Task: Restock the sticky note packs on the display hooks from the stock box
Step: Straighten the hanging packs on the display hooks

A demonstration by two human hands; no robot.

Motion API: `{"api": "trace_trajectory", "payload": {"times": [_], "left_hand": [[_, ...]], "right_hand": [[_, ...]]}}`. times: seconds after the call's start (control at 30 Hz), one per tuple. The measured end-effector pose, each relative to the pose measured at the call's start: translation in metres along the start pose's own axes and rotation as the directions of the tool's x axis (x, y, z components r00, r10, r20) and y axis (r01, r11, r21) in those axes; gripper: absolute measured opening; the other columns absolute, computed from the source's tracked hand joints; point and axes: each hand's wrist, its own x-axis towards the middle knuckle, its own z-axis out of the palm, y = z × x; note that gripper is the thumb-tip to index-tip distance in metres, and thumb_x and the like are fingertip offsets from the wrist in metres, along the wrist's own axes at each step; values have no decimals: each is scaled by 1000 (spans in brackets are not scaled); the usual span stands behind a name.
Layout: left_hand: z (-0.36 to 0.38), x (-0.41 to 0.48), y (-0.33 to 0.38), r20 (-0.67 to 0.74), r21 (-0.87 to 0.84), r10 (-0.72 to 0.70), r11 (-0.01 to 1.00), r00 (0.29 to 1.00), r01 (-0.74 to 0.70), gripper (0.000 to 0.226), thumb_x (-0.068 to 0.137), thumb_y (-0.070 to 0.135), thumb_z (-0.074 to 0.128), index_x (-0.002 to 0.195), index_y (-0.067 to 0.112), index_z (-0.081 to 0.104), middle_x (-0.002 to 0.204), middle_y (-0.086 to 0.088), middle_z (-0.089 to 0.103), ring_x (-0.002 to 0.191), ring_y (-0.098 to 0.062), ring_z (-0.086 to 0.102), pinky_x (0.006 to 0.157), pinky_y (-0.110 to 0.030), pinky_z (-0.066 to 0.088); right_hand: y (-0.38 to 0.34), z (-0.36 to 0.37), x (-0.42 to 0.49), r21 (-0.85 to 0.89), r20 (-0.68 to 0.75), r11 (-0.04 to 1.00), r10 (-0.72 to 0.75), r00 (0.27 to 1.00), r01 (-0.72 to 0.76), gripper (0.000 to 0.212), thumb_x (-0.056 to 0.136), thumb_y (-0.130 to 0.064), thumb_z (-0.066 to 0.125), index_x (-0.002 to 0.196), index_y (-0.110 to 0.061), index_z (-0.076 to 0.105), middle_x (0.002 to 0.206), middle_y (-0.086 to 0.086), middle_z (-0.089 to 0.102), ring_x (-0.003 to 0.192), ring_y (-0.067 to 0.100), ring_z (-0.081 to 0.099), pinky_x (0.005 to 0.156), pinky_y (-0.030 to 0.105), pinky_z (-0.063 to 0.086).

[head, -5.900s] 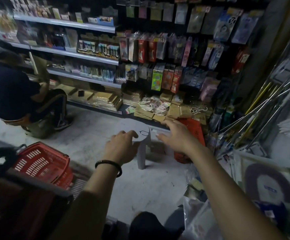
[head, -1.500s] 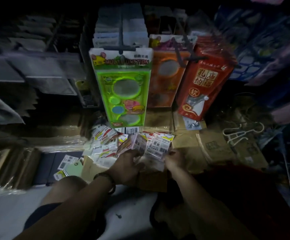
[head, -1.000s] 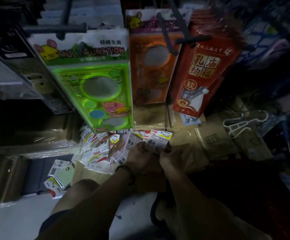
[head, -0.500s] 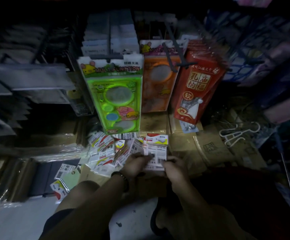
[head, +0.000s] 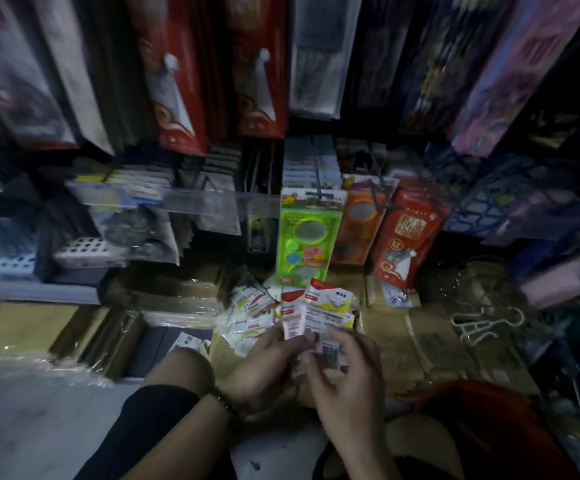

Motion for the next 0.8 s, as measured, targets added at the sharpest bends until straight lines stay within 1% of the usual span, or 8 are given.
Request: {"api": "trace_trajectory", "payload": {"times": [0.07, 0.17, 0.3, 0.4, 0.47, 0.53, 0.67, 0.8], "left_hand": [[1, -19, 18, 9, 18, 22, 1000, 1000, -22, 26, 106, 17, 62, 128, 7, 71, 128, -26, 72, 114, -39, 72, 91, -51, 60], [-2, -44, 47, 52, -21, 73, 997, 996, -72, 49, 104, 34, 62, 140, 2, 62, 142, -30, 62, 134, -46, 58, 118, -60, 38], [-8, -80, 91, 129, -21, 139, 990, 982, -138, 62, 91, 44, 72, 136, 2, 63, 127, -28, 58, 112, -37, 58, 90, -40, 49], [-13, -101, 114, 120, 45, 241, 968, 963, -248, 56, 92, 23, 77, 123, -15, 51, 118, -26, 57, 108, -40, 53, 92, -50, 55], [-10, -116, 132, 41, 102, 331, 937, 943, -333, 35, 93, 14, 77, 106, -10, 54, 105, -25, 60, 97, -37, 58, 93, -59, 54], [-6, -127, 148, -52, 156, 419, 900, 907, -407, 27, 89, 14, 82, 95, 6, 57, 90, -19, 61, 83, -30, 60, 83, -52, 55], [-9, -144, 176, -275, 195, 544, 839, 793, -508, 44, 78, 17, 93, 93, 17, 51, 81, -10, 61, 67, -21, 61, 58, -30, 52], [-13, -158, 213, -392, 322, 643, 766, 657, -557, 74, 58, 31, 101, 105, 16, 46, 99, -12, 74, 76, -19, 73, 59, -31, 59]], "right_hand": [[-28, 0, 0, 41, 62, 998, -39, 997, 37, 43, 81, -44, 79, 121, -31, 69, 122, -11, 60, 116, 11, 65, 97, 35, 57], [-61, -2, 3, 190, 119, 982, -17, 993, -6, 35, 80, -46, 85, 110, -34, 72, 113, -13, 69, 104, 6, 71, 87, 36, 60], [-102, -8, 10, 396, 232, 910, 31, 972, -123, 27, 80, -25, 89, 101, -33, 74, 101, -7, 79, 95, 9, 76, 84, 48, 63], [-136, -21, 15, 525, 286, 843, -50, 957, -113, 35, 89, -4, 78, 108, -33, 75, 103, -2, 81, 98, 23, 78, 80, 56, 64], [-156, -26, 19, 563, 287, 824, -123, 950, -64, 32, 98, -8, 68, 116, -34, 75, 104, 0, 79, 95, 27, 77, 76, 60, 63], [-171, -27, 26, 562, 260, 827, -163, 952, -12, 26, 97, -21, 63, 117, -33, 75, 101, 2, 78, 91, 29, 74, 78, 64, 59], [-208, -22, 39, 596, 257, 803, -205, 944, 12, 25, 96, -27, 62, 115, -22, 76, 106, 4, 80, 100, 32, 75, 91, 57, 58], [-240, -11, 60, 612, 297, 791, -236, 925, 6, 22, 92, -12, 70, 112, -18, 76, 103, 3, 82, 98, 26, 78, 88, 48, 62]]}}
